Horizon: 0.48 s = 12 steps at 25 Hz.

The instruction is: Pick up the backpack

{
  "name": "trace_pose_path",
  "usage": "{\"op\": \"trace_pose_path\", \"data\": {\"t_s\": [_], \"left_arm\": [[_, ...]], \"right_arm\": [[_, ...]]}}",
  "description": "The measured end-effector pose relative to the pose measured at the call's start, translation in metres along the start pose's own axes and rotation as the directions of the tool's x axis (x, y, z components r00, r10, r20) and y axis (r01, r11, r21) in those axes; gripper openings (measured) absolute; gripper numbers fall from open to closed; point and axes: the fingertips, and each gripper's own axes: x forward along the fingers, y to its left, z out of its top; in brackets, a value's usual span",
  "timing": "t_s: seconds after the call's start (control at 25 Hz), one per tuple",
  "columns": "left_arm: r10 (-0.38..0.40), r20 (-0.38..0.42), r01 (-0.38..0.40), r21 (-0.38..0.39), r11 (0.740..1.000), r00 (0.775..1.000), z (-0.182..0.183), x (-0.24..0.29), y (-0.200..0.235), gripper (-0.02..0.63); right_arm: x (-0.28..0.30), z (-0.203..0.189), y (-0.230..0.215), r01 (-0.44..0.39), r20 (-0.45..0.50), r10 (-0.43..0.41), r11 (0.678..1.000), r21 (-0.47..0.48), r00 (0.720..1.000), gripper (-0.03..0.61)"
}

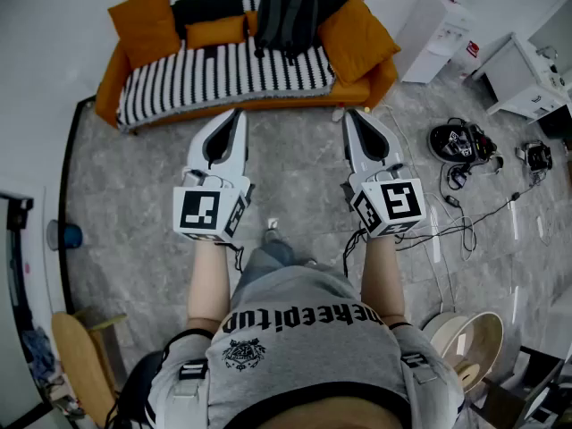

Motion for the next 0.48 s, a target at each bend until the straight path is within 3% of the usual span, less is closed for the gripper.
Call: {"op": "trace_pose_path", "data": {"t_s": [0.48], "left_arm": [[-0.011,-0.002,0.011,-0.002,1.0,1.0,-0.006,0.022,0.02,0.02]], "right_arm": [[0.03,-0.005,-0.007,0.004,-0.012,-0.004,1.0,-0.006,1.0,0.003]]}}
